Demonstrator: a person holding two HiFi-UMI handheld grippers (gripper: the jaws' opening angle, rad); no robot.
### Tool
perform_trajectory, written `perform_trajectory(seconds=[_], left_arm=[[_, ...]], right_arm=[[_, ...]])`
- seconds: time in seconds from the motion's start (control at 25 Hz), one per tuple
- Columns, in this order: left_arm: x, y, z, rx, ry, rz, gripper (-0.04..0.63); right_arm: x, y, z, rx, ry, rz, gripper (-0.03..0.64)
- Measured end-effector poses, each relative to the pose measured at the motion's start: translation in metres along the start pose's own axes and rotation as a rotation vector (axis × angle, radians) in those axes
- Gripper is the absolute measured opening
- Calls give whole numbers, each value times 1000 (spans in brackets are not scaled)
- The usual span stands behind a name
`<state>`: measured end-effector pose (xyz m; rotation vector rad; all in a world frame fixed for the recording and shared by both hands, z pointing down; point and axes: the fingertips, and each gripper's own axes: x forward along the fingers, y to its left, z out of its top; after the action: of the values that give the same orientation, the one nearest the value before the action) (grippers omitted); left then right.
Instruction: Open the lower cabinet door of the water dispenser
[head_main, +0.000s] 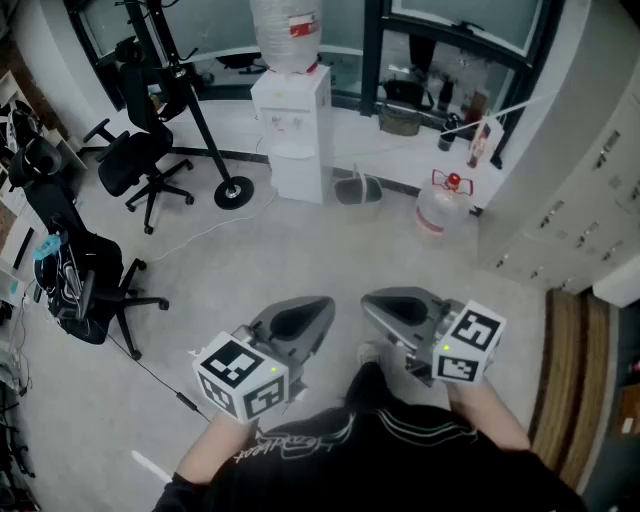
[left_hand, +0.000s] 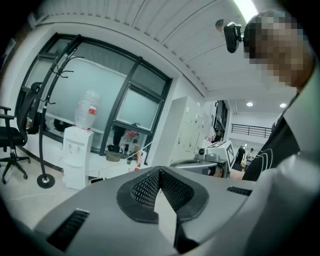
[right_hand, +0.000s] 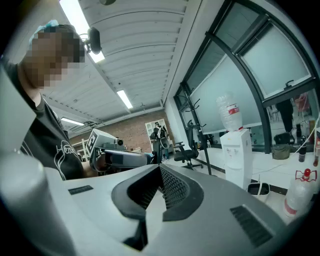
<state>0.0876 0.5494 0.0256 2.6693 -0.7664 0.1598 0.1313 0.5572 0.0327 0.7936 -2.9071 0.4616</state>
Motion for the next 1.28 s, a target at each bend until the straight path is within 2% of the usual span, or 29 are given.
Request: perform_trajectory(seconds=[0.4, 0.6, 1.0, 1.28], left_arm=[[52, 37, 4, -32, 11, 18, -1], [103, 69, 10, -71, 26, 32, -1], [228, 143, 28, -117, 80, 74, 0], [275, 181, 29, -128, 91, 118, 0]], right_arm=[[12, -63, 2, 2, 8, -3, 12], [19, -120, 5, 25, 29, 9, 12], [26, -266, 15, 86, 75, 32, 12], [39, -327, 9, 115, 88, 34, 12]])
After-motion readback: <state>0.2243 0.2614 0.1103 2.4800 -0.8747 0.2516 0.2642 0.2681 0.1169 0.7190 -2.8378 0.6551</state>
